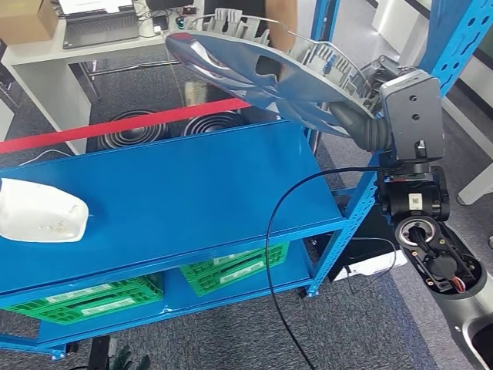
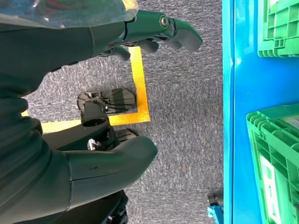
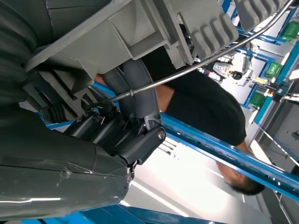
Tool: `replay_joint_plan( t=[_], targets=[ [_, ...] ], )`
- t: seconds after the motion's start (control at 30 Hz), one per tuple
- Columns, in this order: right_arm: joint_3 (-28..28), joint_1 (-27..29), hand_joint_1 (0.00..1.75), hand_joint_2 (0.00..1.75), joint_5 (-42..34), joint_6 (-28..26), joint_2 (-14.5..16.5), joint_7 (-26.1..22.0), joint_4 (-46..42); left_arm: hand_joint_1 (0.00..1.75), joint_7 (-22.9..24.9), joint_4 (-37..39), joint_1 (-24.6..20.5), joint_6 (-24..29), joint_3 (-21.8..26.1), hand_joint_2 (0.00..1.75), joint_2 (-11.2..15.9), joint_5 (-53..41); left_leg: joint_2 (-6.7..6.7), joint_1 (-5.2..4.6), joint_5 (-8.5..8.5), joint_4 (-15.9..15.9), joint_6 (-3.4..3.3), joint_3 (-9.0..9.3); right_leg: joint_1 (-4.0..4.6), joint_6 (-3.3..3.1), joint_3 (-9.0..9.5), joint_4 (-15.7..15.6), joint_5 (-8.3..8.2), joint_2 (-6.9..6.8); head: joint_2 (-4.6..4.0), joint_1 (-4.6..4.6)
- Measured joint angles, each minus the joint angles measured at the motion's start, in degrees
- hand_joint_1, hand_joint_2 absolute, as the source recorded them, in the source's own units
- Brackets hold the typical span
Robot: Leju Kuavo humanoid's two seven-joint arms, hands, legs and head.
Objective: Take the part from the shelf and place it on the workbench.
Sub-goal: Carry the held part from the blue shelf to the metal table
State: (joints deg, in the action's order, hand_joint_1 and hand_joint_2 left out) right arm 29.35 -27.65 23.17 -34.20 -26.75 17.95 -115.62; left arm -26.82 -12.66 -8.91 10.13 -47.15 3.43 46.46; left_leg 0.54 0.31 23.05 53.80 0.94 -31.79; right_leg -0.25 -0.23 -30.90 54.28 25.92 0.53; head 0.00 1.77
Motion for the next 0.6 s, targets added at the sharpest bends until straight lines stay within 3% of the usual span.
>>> replay_joint_plan(
  t=[0.33, 0.6],
  targets=[
    [-0.1, 0.3, 1.75, 1.75, -0.3, 0.0, 0.0, -0.4, 0.0, 0.0, 0.5, 0.0, 0.0, 0.0, 0.0, 1.75, -0.1, 0.1, 0.0, 0.0, 0.0, 0.0, 0.0, 0.01, 0.0, 0.0, -0.01, 0.0, 0.0, 0.0, 0.0, 0.0],
    [-0.3, 2.2, 1.75, 1.75, -4.7, -0.1, 0.0, -2.6, -0.1, 0.0, 1.2, 0.0, 0.1, 0.2, 0.0, 1.75, -0.1, 0.9, 0.0, 0.0, 0.0, 0.0, 0.0, 0.0, 0.0, 0.0, 0.0, 0.0, 0.0, 0.0, 0.0, 0.0]
  ],
)
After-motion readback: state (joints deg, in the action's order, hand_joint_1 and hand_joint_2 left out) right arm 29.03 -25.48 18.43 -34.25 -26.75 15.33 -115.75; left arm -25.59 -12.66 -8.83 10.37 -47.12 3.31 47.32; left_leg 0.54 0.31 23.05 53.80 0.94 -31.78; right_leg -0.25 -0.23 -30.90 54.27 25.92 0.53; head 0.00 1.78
